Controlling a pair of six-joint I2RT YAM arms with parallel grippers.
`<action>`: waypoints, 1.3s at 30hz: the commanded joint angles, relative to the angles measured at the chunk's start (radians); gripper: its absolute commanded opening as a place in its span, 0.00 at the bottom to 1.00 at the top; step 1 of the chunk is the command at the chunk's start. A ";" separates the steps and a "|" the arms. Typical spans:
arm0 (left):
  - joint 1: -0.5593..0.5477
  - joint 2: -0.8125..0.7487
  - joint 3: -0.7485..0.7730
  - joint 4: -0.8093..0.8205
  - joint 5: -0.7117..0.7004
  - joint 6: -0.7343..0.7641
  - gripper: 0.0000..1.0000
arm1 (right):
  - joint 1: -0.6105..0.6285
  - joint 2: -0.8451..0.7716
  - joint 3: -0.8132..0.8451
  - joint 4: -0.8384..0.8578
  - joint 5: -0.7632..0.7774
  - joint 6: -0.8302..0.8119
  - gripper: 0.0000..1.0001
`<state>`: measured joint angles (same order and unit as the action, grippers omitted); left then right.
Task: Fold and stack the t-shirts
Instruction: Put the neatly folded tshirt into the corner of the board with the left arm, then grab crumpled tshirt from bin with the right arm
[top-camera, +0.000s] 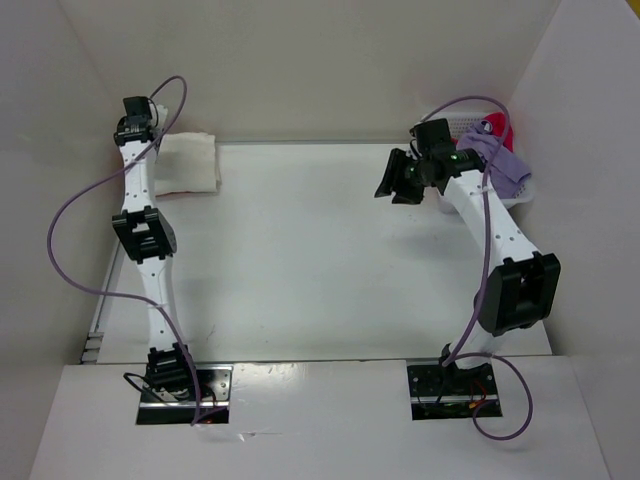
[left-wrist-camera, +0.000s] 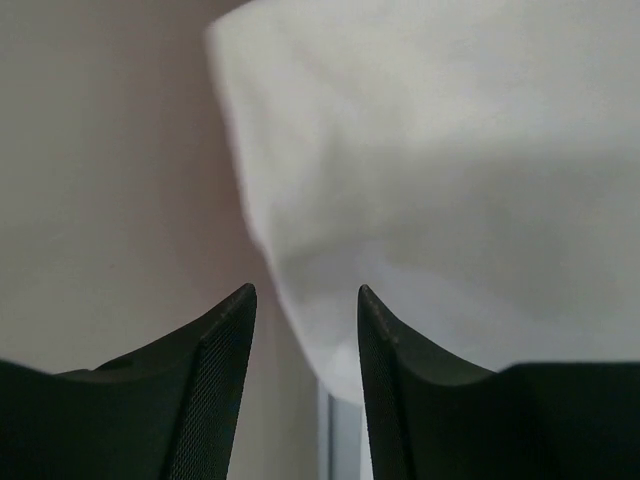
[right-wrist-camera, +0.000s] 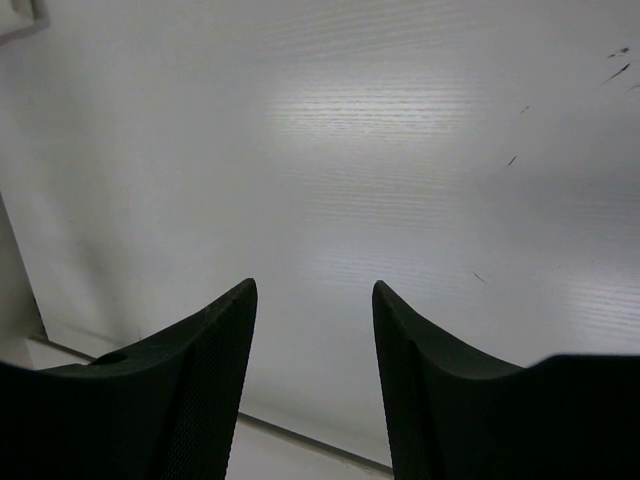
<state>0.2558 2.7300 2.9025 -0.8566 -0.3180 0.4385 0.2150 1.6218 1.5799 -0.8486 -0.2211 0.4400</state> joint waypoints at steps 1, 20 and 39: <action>0.036 0.004 0.046 0.071 -0.131 -0.014 0.53 | -0.008 -0.005 0.058 -0.044 0.034 -0.021 0.56; -0.193 -0.339 0.046 -0.278 0.982 -0.018 0.58 | -0.365 0.361 0.685 -0.214 0.462 -0.106 1.00; -0.587 -0.432 -0.402 -0.165 0.863 -0.055 0.64 | -0.482 0.987 1.127 -0.267 0.376 -0.104 0.26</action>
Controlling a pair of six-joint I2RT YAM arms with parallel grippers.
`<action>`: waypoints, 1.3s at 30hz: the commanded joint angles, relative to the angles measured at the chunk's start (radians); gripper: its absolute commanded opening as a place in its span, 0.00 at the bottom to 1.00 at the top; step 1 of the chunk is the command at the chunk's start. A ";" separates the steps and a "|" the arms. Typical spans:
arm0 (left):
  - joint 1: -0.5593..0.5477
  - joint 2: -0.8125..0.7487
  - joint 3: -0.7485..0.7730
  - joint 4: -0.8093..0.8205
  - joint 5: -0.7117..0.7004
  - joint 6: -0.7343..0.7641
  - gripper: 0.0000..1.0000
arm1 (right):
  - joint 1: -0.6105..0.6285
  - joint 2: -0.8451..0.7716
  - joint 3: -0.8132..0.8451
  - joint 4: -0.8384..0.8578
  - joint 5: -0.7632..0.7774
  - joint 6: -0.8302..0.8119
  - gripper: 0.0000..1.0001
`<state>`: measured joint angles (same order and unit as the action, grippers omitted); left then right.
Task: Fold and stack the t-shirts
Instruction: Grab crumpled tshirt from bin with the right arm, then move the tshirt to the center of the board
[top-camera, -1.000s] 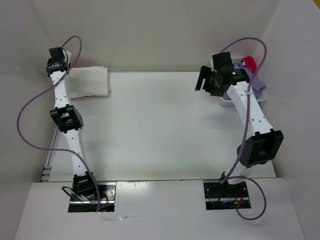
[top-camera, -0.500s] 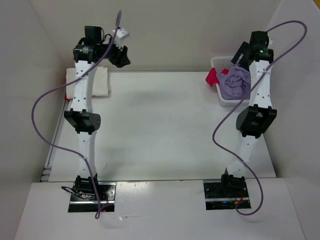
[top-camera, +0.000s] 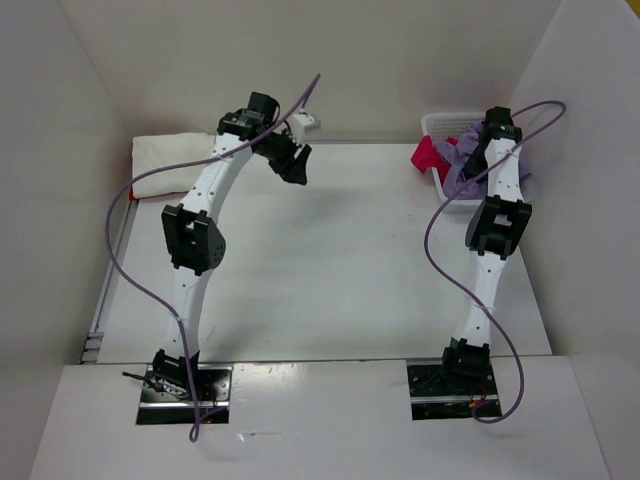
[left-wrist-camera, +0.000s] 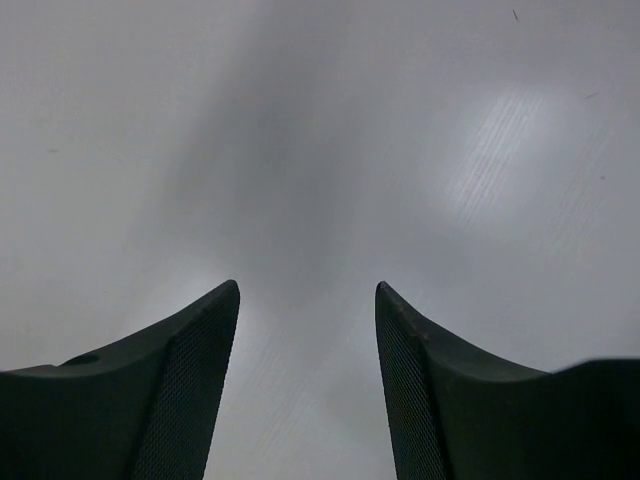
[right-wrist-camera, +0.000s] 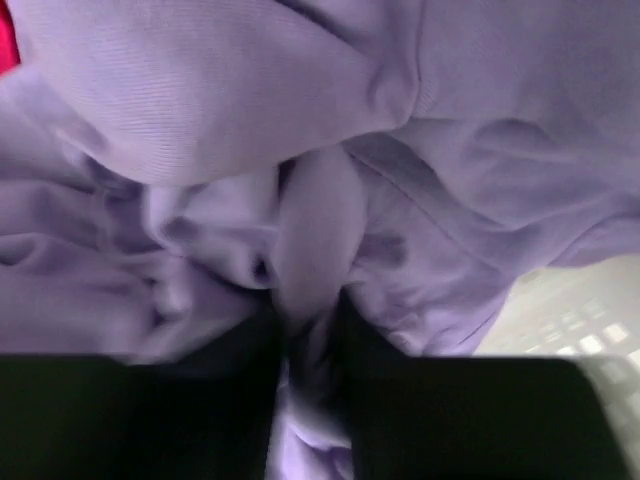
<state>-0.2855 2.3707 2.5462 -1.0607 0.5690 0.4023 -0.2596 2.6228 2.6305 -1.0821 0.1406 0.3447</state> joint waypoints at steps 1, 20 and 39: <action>-0.046 -0.082 -0.046 0.039 -0.034 -0.019 0.64 | -0.007 -0.024 0.077 -0.044 0.014 -0.009 0.14; -0.104 -0.464 -0.473 0.137 -0.207 -0.010 0.66 | 0.095 -0.743 -0.039 0.030 -0.081 -0.018 0.00; 0.184 -0.913 -0.823 0.269 -0.256 -0.048 0.82 | 0.605 -1.223 -1.041 0.461 -0.214 0.057 0.96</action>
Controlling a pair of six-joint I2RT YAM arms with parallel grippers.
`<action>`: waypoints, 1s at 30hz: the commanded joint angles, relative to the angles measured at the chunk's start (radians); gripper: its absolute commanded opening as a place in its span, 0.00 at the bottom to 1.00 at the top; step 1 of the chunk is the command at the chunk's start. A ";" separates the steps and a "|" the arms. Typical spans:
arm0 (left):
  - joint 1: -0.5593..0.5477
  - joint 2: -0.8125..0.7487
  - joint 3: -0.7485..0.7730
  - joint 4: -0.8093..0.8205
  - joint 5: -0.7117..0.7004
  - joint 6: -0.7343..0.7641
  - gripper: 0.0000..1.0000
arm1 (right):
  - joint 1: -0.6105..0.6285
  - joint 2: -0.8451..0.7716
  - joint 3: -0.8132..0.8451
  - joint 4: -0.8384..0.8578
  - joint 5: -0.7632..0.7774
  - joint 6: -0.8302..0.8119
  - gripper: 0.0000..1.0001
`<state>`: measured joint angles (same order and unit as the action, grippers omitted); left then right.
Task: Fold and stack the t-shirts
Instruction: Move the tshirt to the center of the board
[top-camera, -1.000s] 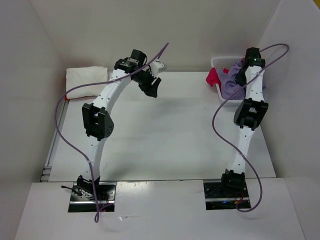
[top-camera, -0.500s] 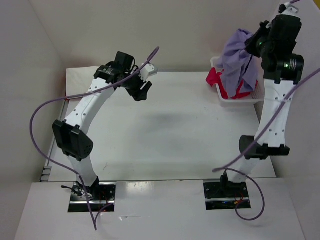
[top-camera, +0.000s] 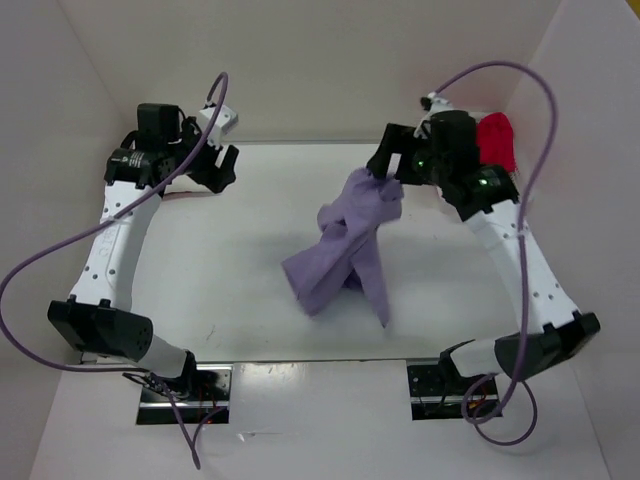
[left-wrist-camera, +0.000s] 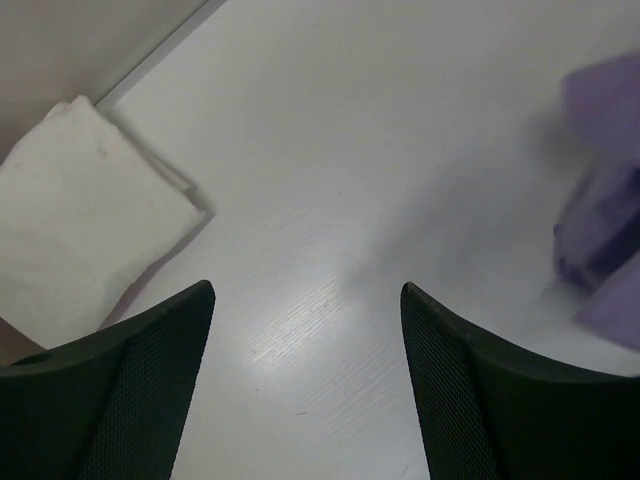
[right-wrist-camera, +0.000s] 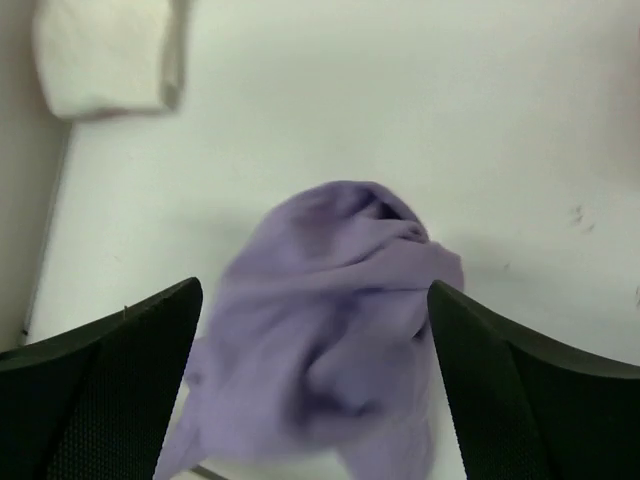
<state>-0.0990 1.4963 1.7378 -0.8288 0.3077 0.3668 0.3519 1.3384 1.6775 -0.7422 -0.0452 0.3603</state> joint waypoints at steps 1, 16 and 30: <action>-0.002 -0.039 -0.015 0.037 0.005 -0.012 0.82 | -0.007 0.077 -0.099 0.091 -0.041 0.042 1.00; -0.307 0.030 -0.267 -0.055 0.143 0.164 0.73 | 0.202 -0.048 -0.721 0.004 0.136 0.439 1.00; -0.622 0.234 -0.491 0.163 -0.022 0.140 0.99 | 0.308 0.237 -0.861 0.107 0.153 0.559 0.98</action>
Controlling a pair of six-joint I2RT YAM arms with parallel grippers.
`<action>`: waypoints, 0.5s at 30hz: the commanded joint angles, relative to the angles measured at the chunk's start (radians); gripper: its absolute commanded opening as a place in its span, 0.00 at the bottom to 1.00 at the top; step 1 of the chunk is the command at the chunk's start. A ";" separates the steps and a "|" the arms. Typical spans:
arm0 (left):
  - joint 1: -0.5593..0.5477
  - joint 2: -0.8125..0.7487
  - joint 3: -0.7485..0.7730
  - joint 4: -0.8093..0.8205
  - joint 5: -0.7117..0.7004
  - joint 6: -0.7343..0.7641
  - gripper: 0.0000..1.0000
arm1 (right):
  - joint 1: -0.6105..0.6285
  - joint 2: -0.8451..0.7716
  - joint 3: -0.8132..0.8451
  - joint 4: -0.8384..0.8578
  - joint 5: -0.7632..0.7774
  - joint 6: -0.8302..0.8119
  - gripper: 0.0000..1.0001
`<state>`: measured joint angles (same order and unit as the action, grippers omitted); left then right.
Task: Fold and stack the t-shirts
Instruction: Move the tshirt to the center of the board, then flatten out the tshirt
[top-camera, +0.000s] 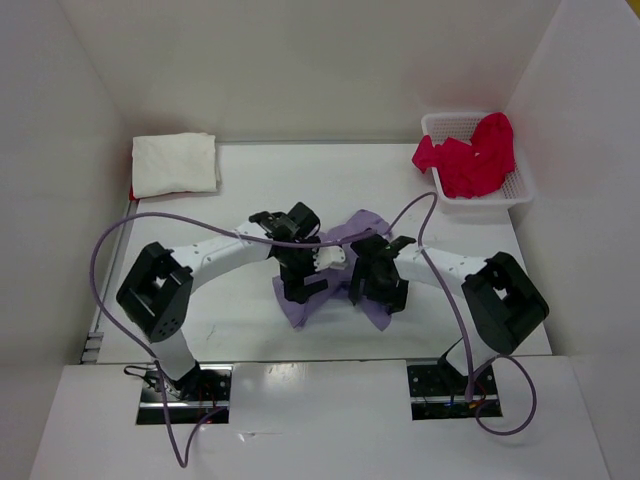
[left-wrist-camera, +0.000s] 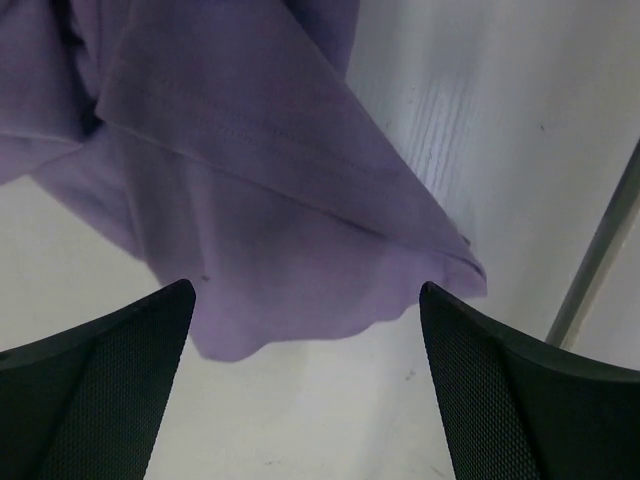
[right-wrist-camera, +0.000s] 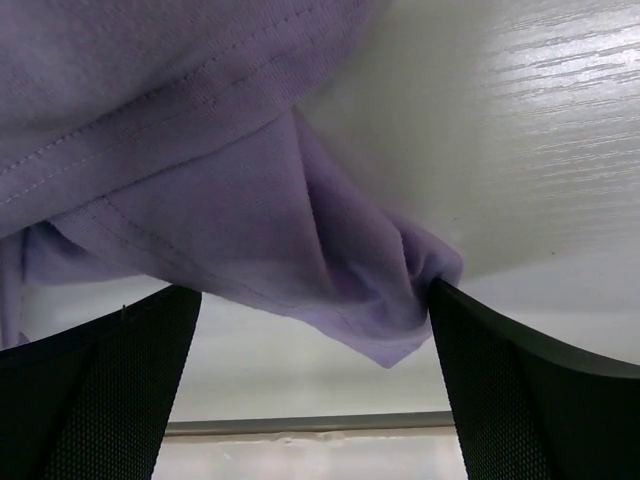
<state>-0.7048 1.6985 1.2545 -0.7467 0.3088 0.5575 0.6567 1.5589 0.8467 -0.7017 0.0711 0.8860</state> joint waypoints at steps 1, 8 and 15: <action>-0.025 0.041 -0.007 0.092 -0.001 -0.062 0.99 | 0.003 0.016 -0.031 0.067 0.036 0.033 0.95; -0.062 0.138 -0.007 0.138 0.032 -0.117 0.99 | 0.003 -0.026 -0.035 0.055 0.056 0.042 0.53; -0.062 0.214 0.029 0.141 0.118 -0.145 0.44 | 0.003 -0.091 0.004 0.013 0.045 0.021 0.00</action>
<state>-0.7582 1.8389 1.2526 -0.5850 0.4019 0.4622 0.6407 1.5356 0.8249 -0.7280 0.1024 0.9009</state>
